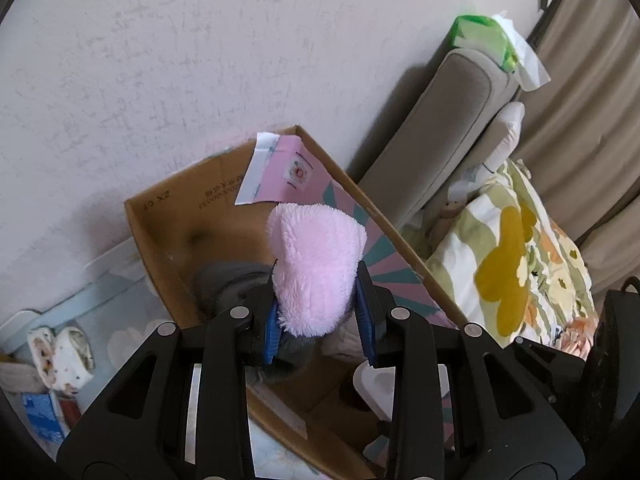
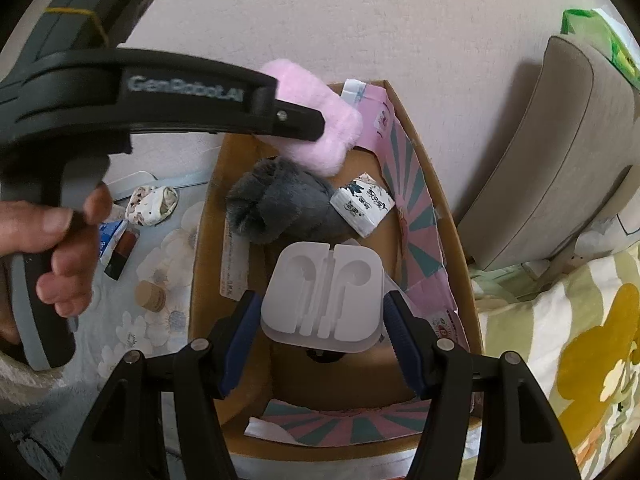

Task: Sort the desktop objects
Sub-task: 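Carry pink sock and earphone case over the cardboard box and lower them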

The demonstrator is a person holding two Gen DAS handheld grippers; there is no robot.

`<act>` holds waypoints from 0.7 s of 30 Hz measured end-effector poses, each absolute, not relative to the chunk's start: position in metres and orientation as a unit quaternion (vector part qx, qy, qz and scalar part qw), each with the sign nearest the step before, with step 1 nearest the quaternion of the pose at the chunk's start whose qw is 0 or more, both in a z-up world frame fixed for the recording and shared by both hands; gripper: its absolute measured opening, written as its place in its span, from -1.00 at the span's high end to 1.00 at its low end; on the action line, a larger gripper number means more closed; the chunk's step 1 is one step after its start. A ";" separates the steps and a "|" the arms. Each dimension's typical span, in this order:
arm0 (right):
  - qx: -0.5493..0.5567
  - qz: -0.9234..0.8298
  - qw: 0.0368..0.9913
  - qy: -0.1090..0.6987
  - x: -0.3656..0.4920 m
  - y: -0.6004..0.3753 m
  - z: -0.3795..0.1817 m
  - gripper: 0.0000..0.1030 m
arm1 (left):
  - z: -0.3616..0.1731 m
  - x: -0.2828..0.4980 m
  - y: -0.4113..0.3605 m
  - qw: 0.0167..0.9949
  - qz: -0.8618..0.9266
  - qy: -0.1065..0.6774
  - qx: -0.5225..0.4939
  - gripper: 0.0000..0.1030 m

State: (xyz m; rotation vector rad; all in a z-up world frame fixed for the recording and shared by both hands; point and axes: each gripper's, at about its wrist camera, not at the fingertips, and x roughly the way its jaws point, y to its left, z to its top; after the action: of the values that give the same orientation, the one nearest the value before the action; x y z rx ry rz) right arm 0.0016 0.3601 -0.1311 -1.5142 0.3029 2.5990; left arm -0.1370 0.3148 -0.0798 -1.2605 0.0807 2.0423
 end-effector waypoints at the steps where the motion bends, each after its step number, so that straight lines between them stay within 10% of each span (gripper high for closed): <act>1: -0.500 0.858 0.058 0.102 0.001 0.361 -0.133 -0.14 | -0.082 -0.137 0.317 0.361 0.792 0.034 -0.492 0.46; 17: -0.495 0.862 0.061 0.092 -0.013 0.356 -0.132 -0.14 | -0.081 -0.148 0.320 0.344 0.799 0.050 -0.491 0.44; 21: -0.513 0.851 0.072 0.085 -0.017 0.353 -0.138 -0.18 | -0.083 -0.148 0.321 0.336 0.795 0.058 -0.502 0.16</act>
State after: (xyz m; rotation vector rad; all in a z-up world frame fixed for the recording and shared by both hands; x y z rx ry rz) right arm -0.0168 0.3529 -0.1377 -1.5426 0.2541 2.5572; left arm -0.1476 0.3207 -0.0826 -1.3094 0.1522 2.0734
